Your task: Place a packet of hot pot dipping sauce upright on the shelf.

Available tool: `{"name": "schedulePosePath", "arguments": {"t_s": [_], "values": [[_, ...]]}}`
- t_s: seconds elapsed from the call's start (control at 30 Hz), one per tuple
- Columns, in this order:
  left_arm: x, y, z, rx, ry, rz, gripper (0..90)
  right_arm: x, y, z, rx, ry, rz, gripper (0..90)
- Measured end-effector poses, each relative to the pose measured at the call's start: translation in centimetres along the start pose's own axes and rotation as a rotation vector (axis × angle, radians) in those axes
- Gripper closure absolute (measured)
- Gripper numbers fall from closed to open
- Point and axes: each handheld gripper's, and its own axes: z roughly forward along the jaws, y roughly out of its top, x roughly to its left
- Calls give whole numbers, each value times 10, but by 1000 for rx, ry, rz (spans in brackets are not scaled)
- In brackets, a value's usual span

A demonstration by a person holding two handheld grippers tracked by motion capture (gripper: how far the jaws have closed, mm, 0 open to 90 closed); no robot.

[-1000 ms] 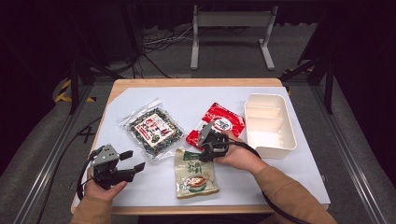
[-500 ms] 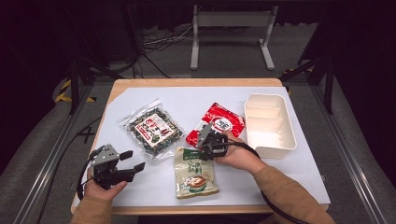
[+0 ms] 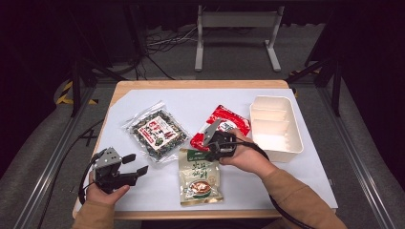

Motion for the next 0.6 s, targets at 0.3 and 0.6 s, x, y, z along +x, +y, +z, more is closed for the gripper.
{"name": "schedulePosePath", "arguments": {"t_s": [0.3,0.6], "values": [[0,0,0,3,6,1,331,14,9,-27,-22,10,-35,895],[1,0,-1,-2,13,-1,331,38,19,-55,-32,21,-70,896]]}}
